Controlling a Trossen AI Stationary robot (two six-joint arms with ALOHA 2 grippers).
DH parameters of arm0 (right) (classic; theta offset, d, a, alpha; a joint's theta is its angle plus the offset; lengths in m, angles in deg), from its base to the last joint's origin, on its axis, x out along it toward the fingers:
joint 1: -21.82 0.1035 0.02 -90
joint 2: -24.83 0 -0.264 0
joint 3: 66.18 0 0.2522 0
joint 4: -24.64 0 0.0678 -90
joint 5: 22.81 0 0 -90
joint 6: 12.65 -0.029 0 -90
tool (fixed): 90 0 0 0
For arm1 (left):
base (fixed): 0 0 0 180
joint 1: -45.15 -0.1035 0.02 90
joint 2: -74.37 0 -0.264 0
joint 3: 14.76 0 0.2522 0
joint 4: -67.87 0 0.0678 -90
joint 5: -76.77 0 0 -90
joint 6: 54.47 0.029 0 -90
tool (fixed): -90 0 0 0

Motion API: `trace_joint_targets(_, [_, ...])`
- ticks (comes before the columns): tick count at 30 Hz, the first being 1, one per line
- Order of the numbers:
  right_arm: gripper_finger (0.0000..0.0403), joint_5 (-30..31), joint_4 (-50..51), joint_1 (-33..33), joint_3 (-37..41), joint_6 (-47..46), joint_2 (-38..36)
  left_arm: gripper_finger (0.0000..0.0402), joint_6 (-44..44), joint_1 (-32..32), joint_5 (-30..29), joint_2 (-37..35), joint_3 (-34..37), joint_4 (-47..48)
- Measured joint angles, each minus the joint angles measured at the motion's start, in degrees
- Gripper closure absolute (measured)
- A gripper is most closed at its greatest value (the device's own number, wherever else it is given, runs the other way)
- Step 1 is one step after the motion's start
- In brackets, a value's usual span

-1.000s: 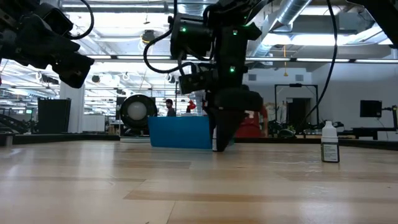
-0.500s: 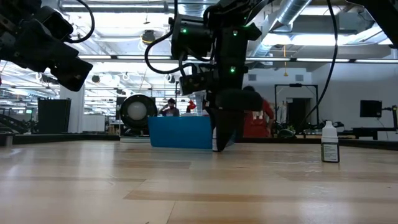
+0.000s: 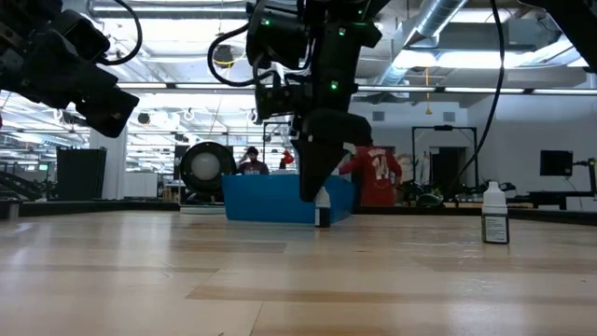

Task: Pick & Place food coloring
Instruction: Put the small violet food coloring bottle into the blue bin

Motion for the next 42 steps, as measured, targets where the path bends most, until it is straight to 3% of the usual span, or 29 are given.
trace_joint_targets(11, [0.0332, -4.26, 2.17, -0.01, -0.09, 0.04, 0.0, 0.0235, -1.92, 0.0, 0.3, 0.0, 0.0, 3.81])
trace_joint_targets(28, [0.0247, -4.51, 2.85, -0.37, 0.32, 0.5, 0.0, 0.0235, -1.65, 0.0, 0.33, 0.0, 0.0, 3.83])
trace_joint_targets(42, [0.0296, -4.66, 3.91, -0.37, 0.34, 1.6, 0.08, 0.0235, -1.63, 0.0, 0.32, 0.0, 0.0, 3.83])
